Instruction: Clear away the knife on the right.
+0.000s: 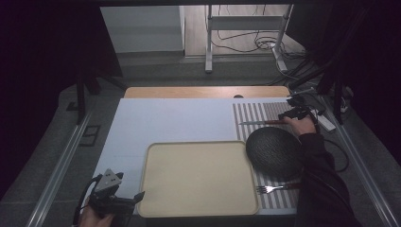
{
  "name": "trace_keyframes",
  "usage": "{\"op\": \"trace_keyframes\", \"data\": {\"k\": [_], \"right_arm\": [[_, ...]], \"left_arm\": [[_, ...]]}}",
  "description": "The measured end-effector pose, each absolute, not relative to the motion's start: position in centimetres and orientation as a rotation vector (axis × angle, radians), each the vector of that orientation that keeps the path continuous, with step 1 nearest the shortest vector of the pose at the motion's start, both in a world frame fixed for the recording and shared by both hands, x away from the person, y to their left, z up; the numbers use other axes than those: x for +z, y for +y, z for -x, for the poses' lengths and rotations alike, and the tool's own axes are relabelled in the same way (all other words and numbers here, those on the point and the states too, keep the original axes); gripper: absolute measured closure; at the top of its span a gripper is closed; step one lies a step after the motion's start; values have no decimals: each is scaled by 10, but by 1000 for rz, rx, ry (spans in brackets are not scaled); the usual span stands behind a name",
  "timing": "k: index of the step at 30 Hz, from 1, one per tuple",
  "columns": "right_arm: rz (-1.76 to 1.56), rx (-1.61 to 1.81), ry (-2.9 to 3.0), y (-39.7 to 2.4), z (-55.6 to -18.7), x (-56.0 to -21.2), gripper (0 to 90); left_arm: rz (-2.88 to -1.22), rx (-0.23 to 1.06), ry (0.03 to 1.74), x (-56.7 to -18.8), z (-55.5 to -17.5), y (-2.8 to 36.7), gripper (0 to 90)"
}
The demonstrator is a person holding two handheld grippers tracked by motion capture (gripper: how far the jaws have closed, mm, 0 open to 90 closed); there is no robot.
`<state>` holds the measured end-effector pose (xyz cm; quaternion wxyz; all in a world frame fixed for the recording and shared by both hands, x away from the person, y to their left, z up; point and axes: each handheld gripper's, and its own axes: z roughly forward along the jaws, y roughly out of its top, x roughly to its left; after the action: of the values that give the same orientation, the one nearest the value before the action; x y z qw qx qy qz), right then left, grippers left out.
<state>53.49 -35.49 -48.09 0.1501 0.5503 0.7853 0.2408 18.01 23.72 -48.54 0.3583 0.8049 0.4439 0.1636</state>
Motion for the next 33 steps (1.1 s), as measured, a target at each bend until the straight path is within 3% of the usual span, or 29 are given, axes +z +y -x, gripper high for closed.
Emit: {"op": "trace_keyframes", "data": {"k": [1, 4, 13, 33], "right_arm": [[-1567, 698, 2251, -357, -536, -484, 850], [-1539, 662, 2205, -360, -539, -487, 900], [-1554, 621, 2223, -367, -541, -499, 900], [-1506, 513, 2354, -358, -509, -493, 900]], "left_arm": [[-2079, 422, 1144, -485, -180, 237, 6], [-2080, 421, 1143, -485, -180, 237, 7], [-2086, 423, 1137, -485, -180, 236, 7], [-2106, 431, 1123, -485, -180, 234, 10]]}}
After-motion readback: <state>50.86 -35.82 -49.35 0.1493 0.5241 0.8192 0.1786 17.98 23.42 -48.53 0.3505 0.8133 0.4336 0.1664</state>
